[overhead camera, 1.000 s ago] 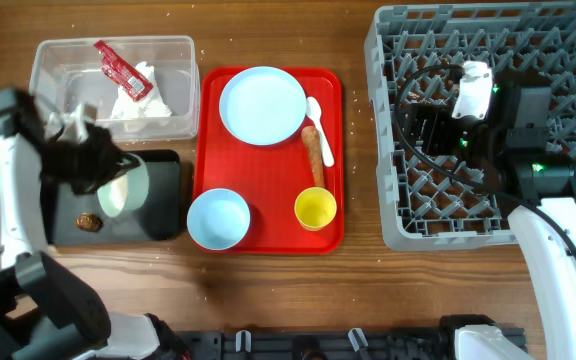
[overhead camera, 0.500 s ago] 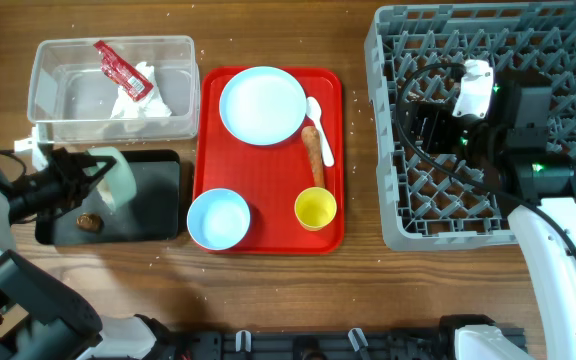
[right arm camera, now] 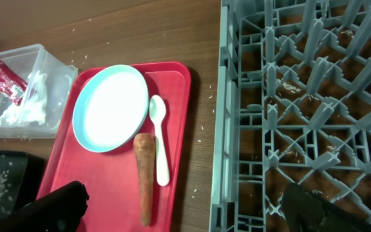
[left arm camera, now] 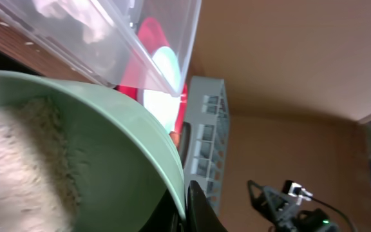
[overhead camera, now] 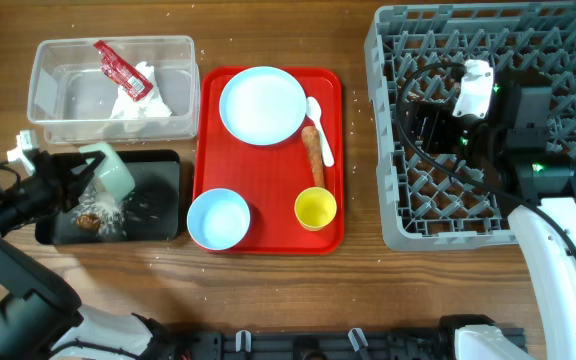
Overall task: Sort waste into correct bins and load items into the dishwasher rack
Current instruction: 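Tip the green bowl over the black tray to pour out the rice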
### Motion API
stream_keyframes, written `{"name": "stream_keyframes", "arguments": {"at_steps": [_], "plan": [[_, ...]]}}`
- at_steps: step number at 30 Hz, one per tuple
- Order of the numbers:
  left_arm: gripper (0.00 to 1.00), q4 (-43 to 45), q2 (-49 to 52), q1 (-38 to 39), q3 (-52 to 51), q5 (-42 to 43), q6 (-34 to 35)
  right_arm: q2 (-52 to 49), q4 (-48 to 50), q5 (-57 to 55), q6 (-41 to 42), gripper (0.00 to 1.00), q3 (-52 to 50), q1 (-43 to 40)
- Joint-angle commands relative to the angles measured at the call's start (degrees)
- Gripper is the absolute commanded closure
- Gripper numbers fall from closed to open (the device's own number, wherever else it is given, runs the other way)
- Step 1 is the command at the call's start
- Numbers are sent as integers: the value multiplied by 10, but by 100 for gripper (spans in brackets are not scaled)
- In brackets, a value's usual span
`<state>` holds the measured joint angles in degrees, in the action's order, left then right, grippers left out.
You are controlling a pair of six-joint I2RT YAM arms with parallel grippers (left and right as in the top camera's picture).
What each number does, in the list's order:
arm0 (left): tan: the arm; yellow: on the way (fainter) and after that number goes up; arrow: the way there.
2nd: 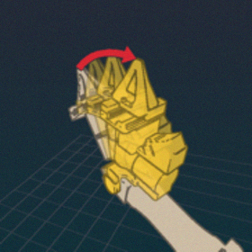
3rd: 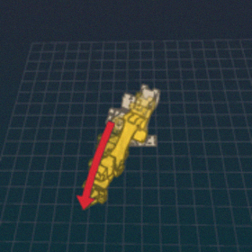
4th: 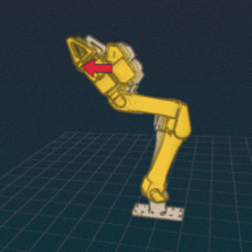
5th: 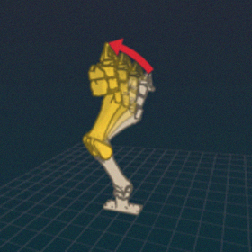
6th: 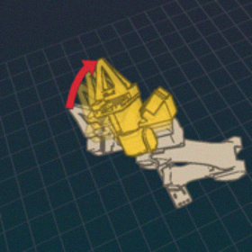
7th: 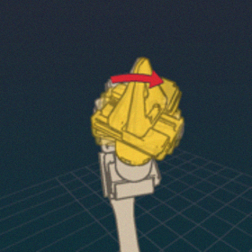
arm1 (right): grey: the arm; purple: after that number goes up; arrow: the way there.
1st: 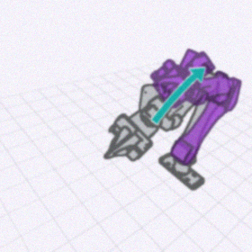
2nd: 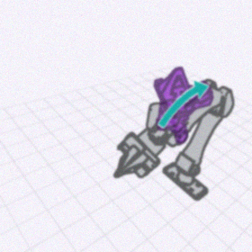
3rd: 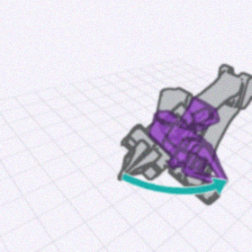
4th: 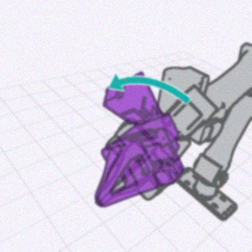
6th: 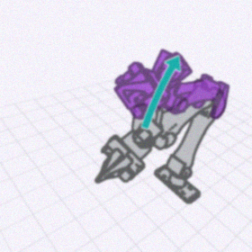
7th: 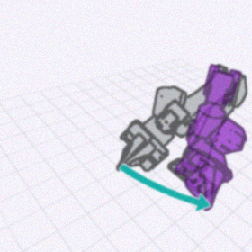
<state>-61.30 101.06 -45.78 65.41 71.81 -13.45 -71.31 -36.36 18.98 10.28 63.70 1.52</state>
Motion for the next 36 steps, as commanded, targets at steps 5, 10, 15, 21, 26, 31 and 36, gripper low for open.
{"name": "stream_keyframes", "arguments": {"at_steps": [5, 10, 15, 21, 26, 31, 36], "plan": [[96, -36, 5, -10, -3, 97, -7, -5, 2, -10, 4, 0, 7, -1], [96, -39, 5, -22, -3, 132, -7, -5, -3, -10, 4, 0, 7, -1], [96, -35, 17, -37, -3, 153, 35, -5, -5, -10, 4, 0, 7, -1], [96, -42, 24, -39, -3, 166, 59, -5, -8, -10, 9, 0, 7, -1], [96, -57, 30, -44, -5, 139, 51, -5, -9, -10, 9, 0, 7, -1], [96, -80, 29, -45, -5, 141, 8, -5, -9, -10, 19, 0, 7, -1], [96, -88, -3, -10, 5, 125, 1, -5, -8, -10, 19, 0, 7, -1]]}}
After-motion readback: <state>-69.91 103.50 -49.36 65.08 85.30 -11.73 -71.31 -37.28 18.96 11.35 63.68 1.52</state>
